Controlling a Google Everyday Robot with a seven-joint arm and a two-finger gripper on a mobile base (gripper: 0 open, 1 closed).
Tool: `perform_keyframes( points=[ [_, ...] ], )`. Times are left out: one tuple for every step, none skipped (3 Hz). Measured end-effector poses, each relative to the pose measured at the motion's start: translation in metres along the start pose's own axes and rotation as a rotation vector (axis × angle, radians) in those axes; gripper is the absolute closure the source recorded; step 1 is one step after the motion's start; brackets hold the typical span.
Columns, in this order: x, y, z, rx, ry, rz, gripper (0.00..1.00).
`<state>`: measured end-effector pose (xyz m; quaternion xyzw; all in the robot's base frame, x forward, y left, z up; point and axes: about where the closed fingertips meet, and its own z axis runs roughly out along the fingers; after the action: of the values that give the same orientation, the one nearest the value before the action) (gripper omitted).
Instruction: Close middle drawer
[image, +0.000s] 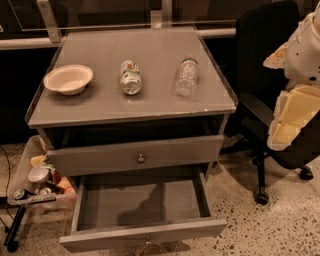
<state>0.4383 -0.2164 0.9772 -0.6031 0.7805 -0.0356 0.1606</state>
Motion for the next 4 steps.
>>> perform_keyframes(
  points=[
    [0.0, 0.0, 0.0, 0.0, 0.0, 0.0, 0.0],
    [0.0, 0.0, 0.0, 0.0, 0.0, 0.0, 0.19],
    [0.0, 0.0, 0.0, 0.0, 0.0, 0.0, 0.41],
    [0.0, 0.0, 0.0, 0.0, 0.0, 0.0, 0.65]
  ],
)
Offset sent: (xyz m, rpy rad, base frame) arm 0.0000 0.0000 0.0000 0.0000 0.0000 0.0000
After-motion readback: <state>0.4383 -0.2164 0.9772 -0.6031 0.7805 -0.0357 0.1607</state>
